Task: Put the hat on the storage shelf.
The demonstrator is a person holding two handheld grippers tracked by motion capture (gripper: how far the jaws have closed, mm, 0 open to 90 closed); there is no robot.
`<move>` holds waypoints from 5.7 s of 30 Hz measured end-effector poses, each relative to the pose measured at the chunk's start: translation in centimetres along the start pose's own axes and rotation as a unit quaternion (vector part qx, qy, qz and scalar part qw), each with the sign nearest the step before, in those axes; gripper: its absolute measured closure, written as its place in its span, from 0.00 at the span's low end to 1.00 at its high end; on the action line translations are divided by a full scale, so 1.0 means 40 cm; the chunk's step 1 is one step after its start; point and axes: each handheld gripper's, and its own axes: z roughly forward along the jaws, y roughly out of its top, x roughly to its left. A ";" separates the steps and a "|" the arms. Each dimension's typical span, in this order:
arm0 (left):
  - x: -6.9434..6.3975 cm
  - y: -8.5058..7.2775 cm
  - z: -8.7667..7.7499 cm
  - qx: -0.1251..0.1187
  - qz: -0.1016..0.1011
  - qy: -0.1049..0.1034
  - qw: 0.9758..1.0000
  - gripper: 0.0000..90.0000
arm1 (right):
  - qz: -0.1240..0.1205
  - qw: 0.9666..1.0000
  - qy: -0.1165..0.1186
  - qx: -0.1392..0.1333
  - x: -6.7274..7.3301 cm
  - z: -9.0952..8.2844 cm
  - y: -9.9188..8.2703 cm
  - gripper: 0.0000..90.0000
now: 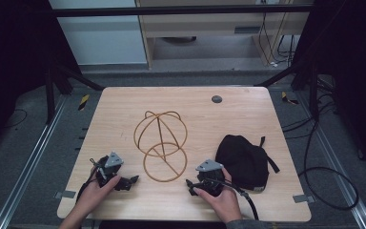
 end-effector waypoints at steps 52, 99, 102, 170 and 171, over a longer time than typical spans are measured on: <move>-0.003 -0.002 -0.001 -0.003 -0.003 0.004 1.000 0.00 | 0.024 0.983 -0.170 0.057 -0.166 -0.343 0.041 0.14; -0.004 0.000 0.001 -0.002 0.000 0.000 1.000 0.00 | 0.015 0.973 -0.056 0.223 -0.358 -0.233 0.186 0.52; -0.004 0.000 0.001 -0.002 0.000 0.000 1.000 0.00 | 0.016 0.973 -0.050 0.227 -0.361 -0.229 0.185 0.60; -0.005 0.000 0.001 -0.004 0.000 0.000 1.000 0.00 | -0.008 1.000 0.007 -0.023 -0.228 -0.480 0.329 0.87; -0.005 0.000 0.001 -0.004 0.000 0.000 1.000 0.00 | -0.009 1.000 0.008 -0.024 -0.226 -0.484 0.332 0.87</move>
